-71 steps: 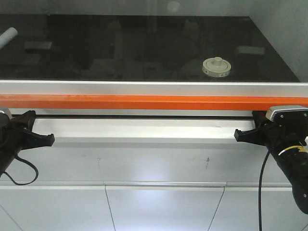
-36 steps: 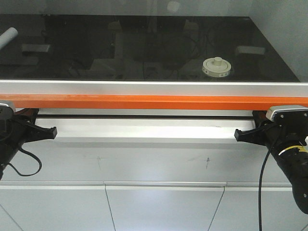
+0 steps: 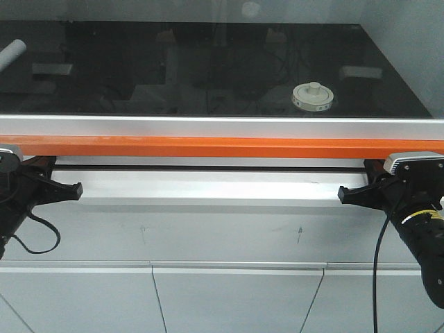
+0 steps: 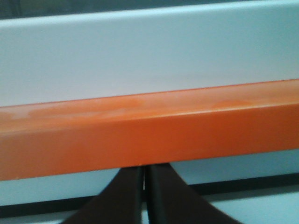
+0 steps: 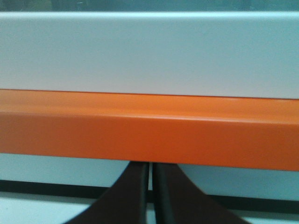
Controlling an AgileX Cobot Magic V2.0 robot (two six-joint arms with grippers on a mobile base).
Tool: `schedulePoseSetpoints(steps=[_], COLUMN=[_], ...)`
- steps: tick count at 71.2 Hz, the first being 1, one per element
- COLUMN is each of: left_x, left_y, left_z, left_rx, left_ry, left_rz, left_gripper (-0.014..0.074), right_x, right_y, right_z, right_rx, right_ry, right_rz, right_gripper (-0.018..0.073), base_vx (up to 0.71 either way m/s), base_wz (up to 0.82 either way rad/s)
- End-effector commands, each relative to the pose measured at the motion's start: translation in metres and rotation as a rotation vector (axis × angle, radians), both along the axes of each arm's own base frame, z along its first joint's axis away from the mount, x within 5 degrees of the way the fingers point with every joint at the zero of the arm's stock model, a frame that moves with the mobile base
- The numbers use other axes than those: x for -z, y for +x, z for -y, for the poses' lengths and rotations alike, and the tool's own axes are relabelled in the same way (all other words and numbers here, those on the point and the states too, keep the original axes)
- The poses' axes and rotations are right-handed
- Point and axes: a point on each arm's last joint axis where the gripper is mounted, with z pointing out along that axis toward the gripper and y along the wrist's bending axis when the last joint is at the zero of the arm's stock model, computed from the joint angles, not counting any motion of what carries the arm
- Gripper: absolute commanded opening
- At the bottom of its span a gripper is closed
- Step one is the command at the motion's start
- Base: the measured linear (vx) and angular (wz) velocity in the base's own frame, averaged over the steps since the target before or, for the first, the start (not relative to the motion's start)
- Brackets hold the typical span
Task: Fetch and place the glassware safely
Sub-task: 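Push the orange sash bar upward with both grippers to open hood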
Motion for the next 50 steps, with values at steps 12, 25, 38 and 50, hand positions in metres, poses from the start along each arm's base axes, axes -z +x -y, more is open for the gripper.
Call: schedulePoseSetpoints(steps=[12,25,38,50], left_x=[-0.035,-0.046,-0.052,-0.060], left_y=[0.008,0.005,0.003,0.001], left_z=[0.000,0.000,0.000,0.000], left_rx=[-0.001,0.003,0.003,0.003], left_ry=[-0.015,-0.015,-0.015,-0.015], left_rz=[0.220,0.252,0.271,0.299], left_gripper=[-0.0001,-0.0001,-0.0001,-0.0001], right_x=[-0.038,-0.051,-0.059,-0.065], right_y=[0.002,-0.001,-0.004,-0.005], right_z=[0.001,0.001,0.001,0.001], right_rx=[-0.001,0.000,0.000,0.000], right_ry=[0.013,-0.009,-0.008,-0.008], right_rz=[0.284,0.329,0.356,0.377], right_gripper=[-0.0003,-0.0003,-0.0003,-0.0003], base_vx=[0.00,0.00,0.00,0.00], base_wz=[0.00,0.00,0.00,0.00])
